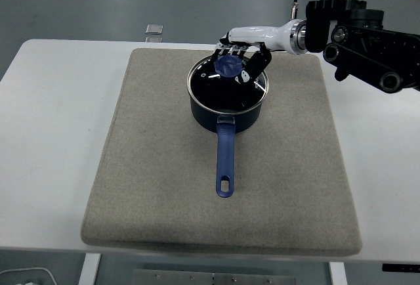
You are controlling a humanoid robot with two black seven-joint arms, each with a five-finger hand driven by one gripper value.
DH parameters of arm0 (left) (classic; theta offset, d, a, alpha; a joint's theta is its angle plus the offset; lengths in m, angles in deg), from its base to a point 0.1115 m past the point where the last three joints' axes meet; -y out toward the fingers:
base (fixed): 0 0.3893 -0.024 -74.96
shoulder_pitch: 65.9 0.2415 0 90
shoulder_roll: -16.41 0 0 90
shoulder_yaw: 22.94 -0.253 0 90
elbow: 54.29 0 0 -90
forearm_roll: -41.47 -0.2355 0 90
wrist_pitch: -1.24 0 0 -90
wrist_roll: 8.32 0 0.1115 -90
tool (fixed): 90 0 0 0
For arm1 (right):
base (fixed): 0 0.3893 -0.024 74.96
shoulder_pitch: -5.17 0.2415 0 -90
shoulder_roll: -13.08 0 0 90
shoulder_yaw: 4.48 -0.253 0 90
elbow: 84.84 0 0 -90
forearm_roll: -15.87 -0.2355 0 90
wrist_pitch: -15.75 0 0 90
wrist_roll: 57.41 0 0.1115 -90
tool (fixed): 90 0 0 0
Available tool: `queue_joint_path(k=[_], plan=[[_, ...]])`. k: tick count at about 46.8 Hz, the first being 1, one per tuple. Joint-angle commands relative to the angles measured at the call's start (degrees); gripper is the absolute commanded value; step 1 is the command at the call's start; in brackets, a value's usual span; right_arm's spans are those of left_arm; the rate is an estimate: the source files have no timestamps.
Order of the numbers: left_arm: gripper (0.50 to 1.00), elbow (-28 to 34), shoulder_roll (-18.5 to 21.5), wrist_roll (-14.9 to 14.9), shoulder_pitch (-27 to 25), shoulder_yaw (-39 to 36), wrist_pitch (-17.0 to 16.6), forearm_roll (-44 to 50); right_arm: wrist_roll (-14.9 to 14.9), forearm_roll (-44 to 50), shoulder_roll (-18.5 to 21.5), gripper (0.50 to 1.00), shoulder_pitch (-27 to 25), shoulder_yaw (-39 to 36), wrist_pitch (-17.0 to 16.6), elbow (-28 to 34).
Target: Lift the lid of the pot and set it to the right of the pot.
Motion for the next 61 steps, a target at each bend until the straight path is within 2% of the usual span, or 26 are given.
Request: queue_joint_path(k=[1,9,20,34,50,57,61], plan=[[1.0,-0.03,0.0,0.0,0.0,0.0,0.0,0.01,0.0,-0.09,-0.07,0.545,0.35,-0.08,-0.14,0.0],[1.0,-0.03,0.0,0.0,0.0,0.0,0.0,0.01,0.0,-0.7,-0.34,0.5,0.79,-0.52,-0.57,0.0],[1.0,-0.03,0.0,0.0,0.0,0.0,0.0,0.01,0.0,-1.14,-1.57,0.5,2.46,-0.87,-1.72,0.09],[1.0,-0.03,0.0,0.0,0.0,0.0,0.0,0.01,-0.27,-1.32,-7.27,0.5,2.73,-0.87,-1.89,2.9],[1.0,-0.03,0.0,0.0,0.0,0.0,0.0,0.01,-0.62,-1.58,-11.94,0.5,-0.17,-0.87,-1.1,6.15],[1.0,-0.03,0.0,0.0,0.0,0.0,0.0,0.01,-0.79,-1.58,-12.38,0.5,-2.63,-1.04,-0.58,8.52],[1.0,-0.03,0.0,0.0,0.0,0.0,0.0,0.01,-1.23,-2.28,-12.38,0.5,-3.69,-1.04,0.83,10.37]])
